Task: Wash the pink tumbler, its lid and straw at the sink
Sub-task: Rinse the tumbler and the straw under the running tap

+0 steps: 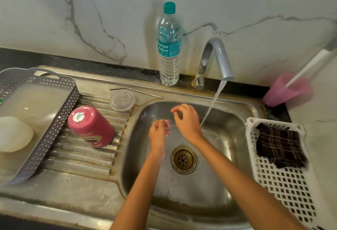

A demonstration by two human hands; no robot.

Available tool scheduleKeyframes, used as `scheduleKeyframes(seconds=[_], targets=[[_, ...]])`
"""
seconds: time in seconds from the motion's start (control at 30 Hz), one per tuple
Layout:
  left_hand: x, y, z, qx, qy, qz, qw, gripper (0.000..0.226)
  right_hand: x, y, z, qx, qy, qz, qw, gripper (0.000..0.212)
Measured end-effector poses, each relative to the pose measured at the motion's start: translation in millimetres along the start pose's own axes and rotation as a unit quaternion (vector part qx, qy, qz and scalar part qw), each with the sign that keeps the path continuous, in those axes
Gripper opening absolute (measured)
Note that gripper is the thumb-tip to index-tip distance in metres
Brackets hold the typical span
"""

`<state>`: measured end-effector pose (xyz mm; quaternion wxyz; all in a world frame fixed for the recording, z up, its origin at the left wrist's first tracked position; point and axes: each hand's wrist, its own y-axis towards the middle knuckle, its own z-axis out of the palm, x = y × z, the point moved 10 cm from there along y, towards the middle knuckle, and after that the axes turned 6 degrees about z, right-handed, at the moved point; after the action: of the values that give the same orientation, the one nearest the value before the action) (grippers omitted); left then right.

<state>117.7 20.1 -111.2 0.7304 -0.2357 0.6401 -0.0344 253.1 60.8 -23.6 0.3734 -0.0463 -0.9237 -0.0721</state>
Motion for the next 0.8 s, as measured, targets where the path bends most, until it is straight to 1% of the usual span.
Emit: scheduleKeyframes(seconds=[0.1,0.17,0.23,0.27,0.33,0.47,0.5,0.57,0.67,0.73,0.8], targets=[[-1.0,-10.9,23.9,0.024,-0.011,0.003,1.0,0.021,-50.4,-21.6,-36.4,-0.029,0.013,0.08,0.996,0.019],[-1.9,-16.9,41.3,0.046,-0.003,0.002,0.999,0.025,-76.3,-27.1,-48.0,0.005,0.017,0.141,0.99,0.021],[-3.4,-21.8,59.2,0.072,0.011,0.004,0.997,0.025,-88.3,-26.8,-51.6,0.065,-0.006,0.165,0.984,0.026],[-4.3,-23.8,67.3,0.083,0.019,0.006,0.996,0.024,-88.3,-23.3,-55.3,0.08,-0.019,0.162,0.983,0.028],[-6.9,-26.4,81.5,0.098,0.031,0.006,0.995,0.021,-80.9,-10.6,-68.6,0.079,-0.022,0.146,0.986,0.029],[-11.4,-28.6,98.8,0.112,0.043,0.005,0.993,0.019,-54.0,21.7,-96.3,0.032,0.032,0.1,0.994,0.017],[-11.8,-28.9,100.8,0.114,0.043,0.005,0.993,0.019,-48.3,32.1,-100.6,0.02,0.046,0.088,0.995,0.017],[-12.3,-28.9,101.5,0.114,0.042,0.006,0.993,0.02,-40.1,53.2,-105.0,0.001,0.047,0.073,0.996,0.025],[-10.9,-26.9,98.2,0.11,0.051,0.004,0.993,0.023,-32.0,76.2,-101.7,0.004,0.065,0.059,0.996,0.031],[-9.0,-24.9,95.5,0.109,0.056,0.0,0.992,0.024,-31.1,83.9,-96.9,0.018,0.103,0.06,0.993,0.025],[-7.7,-23.2,92.7,0.106,0.057,-0.003,0.993,0.023,-30.5,86.2,-91.7,0.042,0.152,0.074,0.985,0.014]])
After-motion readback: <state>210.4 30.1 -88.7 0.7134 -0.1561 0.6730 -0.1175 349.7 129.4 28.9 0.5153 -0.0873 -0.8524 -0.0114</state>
